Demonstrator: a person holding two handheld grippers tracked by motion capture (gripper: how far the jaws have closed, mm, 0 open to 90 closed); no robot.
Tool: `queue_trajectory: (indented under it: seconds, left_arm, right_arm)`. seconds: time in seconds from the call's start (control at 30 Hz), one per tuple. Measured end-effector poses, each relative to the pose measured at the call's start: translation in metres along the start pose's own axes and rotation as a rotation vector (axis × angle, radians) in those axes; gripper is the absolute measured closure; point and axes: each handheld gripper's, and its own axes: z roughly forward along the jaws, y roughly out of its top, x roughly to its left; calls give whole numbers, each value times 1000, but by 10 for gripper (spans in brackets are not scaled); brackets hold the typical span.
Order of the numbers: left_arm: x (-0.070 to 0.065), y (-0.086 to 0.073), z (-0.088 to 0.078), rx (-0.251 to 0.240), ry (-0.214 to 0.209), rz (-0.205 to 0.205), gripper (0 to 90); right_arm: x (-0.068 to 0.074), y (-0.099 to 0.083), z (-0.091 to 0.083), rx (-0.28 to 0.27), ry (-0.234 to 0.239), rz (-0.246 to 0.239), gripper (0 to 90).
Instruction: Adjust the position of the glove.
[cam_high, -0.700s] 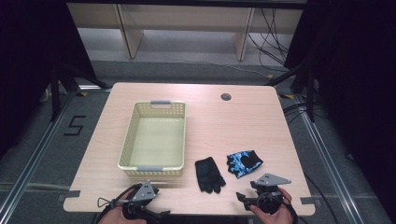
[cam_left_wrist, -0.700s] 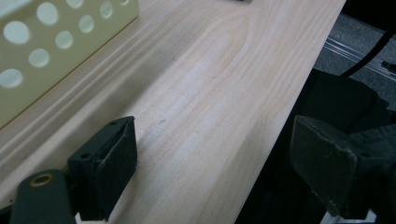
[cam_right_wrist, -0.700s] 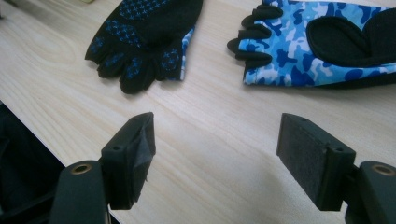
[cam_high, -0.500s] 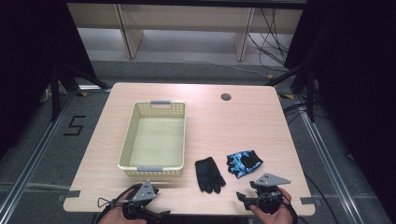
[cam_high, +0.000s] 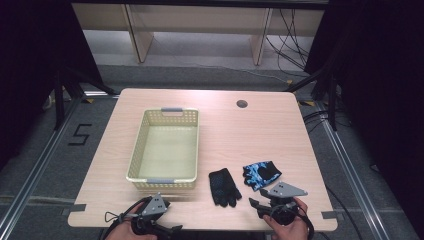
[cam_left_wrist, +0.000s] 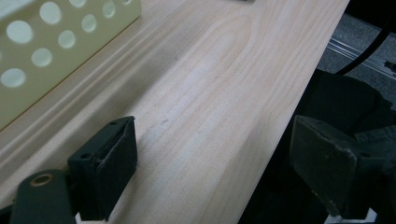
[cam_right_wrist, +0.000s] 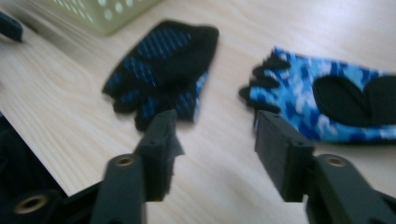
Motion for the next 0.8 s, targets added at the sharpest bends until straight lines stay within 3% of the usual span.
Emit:
queue_trajectory:
  seconds: [0.03,0.07,0.13,0.23,0.3,0.37,0.5,0.57,0.8]
  left_arm:
    - [0,0,0,1,0,2,150]
    - [0,0,0,2,-2,17,150]
    - [0,0,0,2,-3,16,150]
    - [-1,0,1,-10,-3,2,151]
    - [0,0,0,2,-2,17,151]
    - [-1,0,1,-6,-3,-8,151]
    - [0,0,0,-9,-5,-12,151]
    - [1,0,1,-5,1,-3,151]
    - [0,0,1,-7,14,-4,151]
  right_arm:
    - [6,7,2,-21,0,-24,612]
    - [6,7,2,-21,0,-24,612]
    - [12,13,5,-15,12,-43,702]
    - [19,20,16,3,29,-93,788]
    - [27,27,29,27,57,-126,822]
    - [29,30,33,34,68,-137,829]
    - [39,41,53,69,67,-206,830]
    - [44,49,67,106,85,-214,861]
    - [51,58,90,115,74,-238,885]
